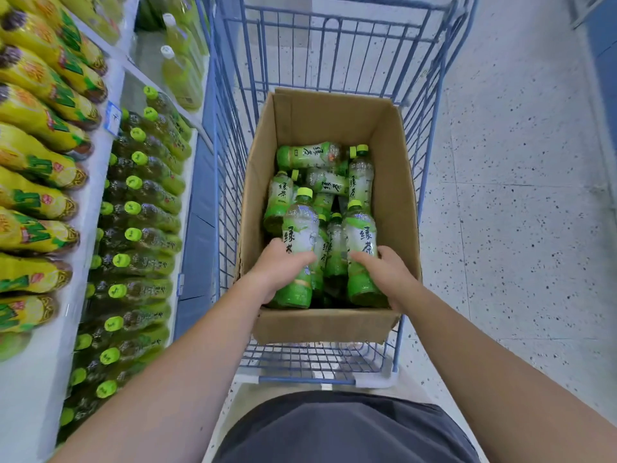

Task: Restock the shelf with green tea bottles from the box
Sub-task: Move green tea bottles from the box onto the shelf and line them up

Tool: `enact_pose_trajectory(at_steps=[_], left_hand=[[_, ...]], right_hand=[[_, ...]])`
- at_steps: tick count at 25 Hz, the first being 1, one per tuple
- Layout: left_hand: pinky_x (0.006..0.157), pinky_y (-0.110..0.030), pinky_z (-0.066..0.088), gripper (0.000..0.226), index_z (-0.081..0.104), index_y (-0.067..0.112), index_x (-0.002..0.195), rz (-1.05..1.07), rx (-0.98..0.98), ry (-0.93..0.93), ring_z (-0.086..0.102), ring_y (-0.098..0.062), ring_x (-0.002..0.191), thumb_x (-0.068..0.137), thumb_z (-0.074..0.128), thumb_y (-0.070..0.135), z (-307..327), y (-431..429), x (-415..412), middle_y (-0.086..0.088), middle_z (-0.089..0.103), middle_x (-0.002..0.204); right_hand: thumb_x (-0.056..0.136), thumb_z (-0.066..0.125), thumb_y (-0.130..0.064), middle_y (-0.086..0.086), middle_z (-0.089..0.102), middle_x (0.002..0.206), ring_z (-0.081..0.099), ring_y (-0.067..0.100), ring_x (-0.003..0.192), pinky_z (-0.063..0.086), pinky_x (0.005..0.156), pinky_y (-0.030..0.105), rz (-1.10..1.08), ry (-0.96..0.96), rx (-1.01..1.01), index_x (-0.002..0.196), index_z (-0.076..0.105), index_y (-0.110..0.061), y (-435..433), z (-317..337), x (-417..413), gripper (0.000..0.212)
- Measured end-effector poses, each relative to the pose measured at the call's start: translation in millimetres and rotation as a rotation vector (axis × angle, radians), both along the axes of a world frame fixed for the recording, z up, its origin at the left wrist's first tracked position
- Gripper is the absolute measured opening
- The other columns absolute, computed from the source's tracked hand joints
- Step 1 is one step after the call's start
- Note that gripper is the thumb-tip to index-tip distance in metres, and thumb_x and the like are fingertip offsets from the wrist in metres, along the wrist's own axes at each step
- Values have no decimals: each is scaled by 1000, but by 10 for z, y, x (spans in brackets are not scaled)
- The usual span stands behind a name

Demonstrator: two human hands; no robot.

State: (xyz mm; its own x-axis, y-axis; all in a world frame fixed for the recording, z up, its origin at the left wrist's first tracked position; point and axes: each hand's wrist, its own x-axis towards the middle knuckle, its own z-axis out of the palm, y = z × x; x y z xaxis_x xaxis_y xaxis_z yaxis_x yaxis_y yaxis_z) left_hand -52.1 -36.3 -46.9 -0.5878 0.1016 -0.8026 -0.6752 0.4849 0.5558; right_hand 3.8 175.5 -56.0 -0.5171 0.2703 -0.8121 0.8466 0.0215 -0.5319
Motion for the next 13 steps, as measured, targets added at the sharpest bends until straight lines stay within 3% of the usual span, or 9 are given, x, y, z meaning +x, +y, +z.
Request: enact_pose_trajectory(at_steps=[3, 5, 9, 13], left_hand=[[101, -54, 50, 73, 53, 11, 129, 28, 88, -7, 62, -32, 113, 68, 76, 42, 177, -46, 23, -12, 64, 124], [103, -55, 48, 77, 46, 11, 134, 38, 112, 9, 59, -32, 117, 71, 76, 43, 296, -62, 68, -11, 60, 127], [89, -50, 58, 58, 56, 16, 119, 135, 115, 149, 70, -24, 100, 72, 84, 38, 472, -104, 105, -5, 70, 111], [72, -35, 59, 40, 63, 24, 107, 213, 107, 261, 72, -18, 89, 76, 86, 36, 734, -137, 227, 2, 74, 98]], right_hand=[[89, 74, -42, 4, 67, 118, 69, 21, 100, 60, 74, 36, 50, 86, 47, 133, 53, -12, -29, 278, 36, 58], [85, 77, -41, 4, 68, 118, 70, 23, 102, 60, 88, 48, 60, 136, 78, 133, 54, -14, -40, 457, 91, 59], [74, 86, -32, 1, 73, 107, 74, 20, 92, 63, 81, 47, 115, 225, 116, 123, 60, -21, -24, 769, 125, 56], [72, 87, -36, -1, 74, 102, 74, 18, 88, 63, 79, 45, 205, 319, 129, 115, 62, -23, -70, 1057, 113, 52]])
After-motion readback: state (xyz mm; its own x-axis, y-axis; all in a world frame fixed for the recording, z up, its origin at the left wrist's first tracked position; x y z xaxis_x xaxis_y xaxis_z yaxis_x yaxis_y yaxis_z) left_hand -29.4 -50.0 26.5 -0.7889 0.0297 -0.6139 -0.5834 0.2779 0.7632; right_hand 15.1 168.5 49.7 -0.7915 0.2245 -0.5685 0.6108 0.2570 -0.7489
